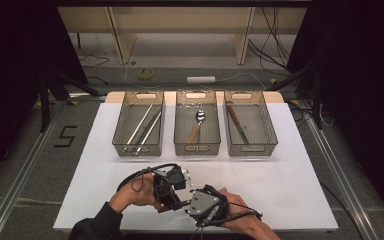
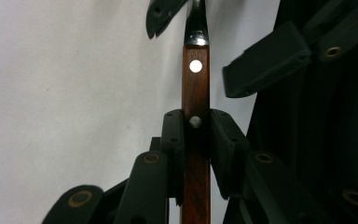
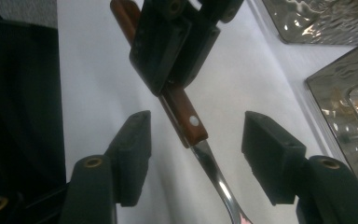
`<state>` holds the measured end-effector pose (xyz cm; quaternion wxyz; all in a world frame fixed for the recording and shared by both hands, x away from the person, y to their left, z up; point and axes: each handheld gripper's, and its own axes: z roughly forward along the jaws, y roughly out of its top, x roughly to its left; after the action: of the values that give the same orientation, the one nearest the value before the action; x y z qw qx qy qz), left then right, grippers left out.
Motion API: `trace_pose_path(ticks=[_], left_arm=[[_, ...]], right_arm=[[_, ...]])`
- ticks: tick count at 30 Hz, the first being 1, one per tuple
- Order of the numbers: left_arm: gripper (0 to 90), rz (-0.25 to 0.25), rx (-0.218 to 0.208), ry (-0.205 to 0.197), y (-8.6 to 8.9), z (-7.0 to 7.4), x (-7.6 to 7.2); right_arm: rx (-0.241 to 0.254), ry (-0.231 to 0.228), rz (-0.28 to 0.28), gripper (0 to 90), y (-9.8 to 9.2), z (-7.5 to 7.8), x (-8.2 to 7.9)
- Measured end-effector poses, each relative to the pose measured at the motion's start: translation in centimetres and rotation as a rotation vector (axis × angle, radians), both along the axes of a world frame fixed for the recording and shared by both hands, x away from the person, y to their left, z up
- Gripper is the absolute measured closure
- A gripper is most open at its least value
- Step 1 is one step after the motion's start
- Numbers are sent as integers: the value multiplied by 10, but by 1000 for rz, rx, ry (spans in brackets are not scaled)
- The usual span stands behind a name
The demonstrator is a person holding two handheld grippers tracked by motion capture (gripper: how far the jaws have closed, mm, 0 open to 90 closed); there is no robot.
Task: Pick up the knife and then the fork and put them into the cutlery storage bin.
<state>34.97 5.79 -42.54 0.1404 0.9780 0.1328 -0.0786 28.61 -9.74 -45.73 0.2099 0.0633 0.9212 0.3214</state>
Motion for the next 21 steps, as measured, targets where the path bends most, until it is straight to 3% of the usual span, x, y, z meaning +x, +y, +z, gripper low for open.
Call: trace_pose_path(ticks=[4, 5, 13, 15, 21], left_arm=[[759, 1, 0, 5, 0, 1, 1], [759, 1, 0, 6, 0, 1, 1], [759, -5, -8, 22, -2, 2, 1], [759, -5, -9, 26, -2, 2, 0], [757, -9, -11, 26, -3, 2, 0]], right_arm=[[-33, -32, 17, 493, 2, -3, -1], [-66, -48, 42, 509, 1, -3, 0], [-97, -96, 65, 629, 7, -7, -6], [-102, -126, 72, 658, 8, -8, -7], [-149, -171, 108, 731, 9, -9, -10]])
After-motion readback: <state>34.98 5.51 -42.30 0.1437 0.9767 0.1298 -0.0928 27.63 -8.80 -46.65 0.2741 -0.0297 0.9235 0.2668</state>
